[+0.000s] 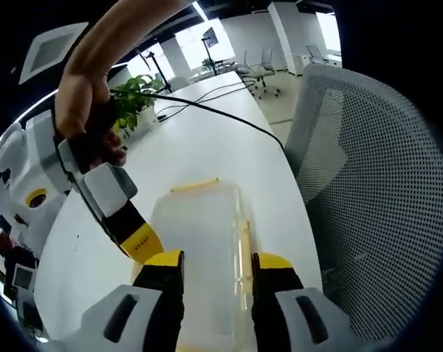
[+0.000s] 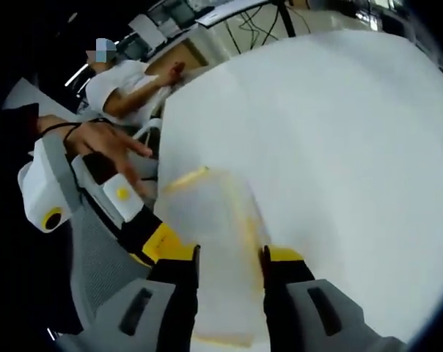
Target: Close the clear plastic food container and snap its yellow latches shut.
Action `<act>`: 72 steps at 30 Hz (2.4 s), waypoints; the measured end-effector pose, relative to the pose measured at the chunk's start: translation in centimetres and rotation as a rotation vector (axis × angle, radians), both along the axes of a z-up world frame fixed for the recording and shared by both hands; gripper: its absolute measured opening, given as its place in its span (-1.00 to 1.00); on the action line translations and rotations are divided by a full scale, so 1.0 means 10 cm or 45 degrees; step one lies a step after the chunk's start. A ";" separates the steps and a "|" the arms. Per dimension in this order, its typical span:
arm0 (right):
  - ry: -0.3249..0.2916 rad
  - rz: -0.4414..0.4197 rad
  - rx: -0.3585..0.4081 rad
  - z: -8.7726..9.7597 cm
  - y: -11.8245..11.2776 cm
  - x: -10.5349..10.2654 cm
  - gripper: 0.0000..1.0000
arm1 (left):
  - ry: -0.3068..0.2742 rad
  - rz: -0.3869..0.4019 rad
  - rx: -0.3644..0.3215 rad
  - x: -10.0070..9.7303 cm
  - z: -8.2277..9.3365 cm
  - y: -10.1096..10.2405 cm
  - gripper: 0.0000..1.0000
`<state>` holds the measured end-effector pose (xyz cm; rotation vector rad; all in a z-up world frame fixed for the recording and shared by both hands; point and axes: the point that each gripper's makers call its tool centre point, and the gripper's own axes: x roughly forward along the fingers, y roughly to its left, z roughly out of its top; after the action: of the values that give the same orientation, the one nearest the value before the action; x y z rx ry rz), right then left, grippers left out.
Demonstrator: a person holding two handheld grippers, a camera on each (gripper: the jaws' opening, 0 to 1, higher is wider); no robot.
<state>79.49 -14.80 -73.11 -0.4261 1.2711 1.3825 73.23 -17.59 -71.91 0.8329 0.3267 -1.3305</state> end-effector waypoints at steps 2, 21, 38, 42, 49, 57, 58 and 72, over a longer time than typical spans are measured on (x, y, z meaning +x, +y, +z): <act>-0.008 -0.012 0.007 0.00 0.00 0.00 -0.35 | 0.000 0.000 -0.011 0.00 0.00 0.00 -0.40; -0.062 -0.103 0.077 0.06 -0.01 0.01 -0.33 | 0.034 0.003 -0.018 0.00 0.02 -0.01 -0.39; -0.244 -0.185 0.144 0.33 -0.15 0.07 -0.18 | 0.106 0.104 -0.008 0.07 0.16 0.15 -0.27; -0.279 -0.201 0.138 0.37 -0.20 0.07 -0.14 | 0.132 0.133 -0.015 0.09 0.18 0.21 -0.25; -0.340 -0.243 0.153 0.45 -0.29 0.01 -0.09 | 0.187 0.225 -0.033 0.15 0.20 0.36 -0.20; -0.407 -0.275 0.159 0.47 -0.39 -0.12 0.00 | 0.221 0.326 -0.053 0.23 0.23 0.50 -0.09; -0.415 -0.280 0.161 0.47 -0.40 -0.12 0.01 | 0.223 0.334 -0.054 0.24 0.23 0.51 -0.08; -0.523 -0.360 0.167 0.44 -0.57 -0.32 0.05 | 0.270 0.473 -0.095 0.31 0.24 0.68 0.01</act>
<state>76.31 -20.46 -68.67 -0.3978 0.8616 1.0643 76.30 -10.80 -69.52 0.5363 0.5662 -1.0748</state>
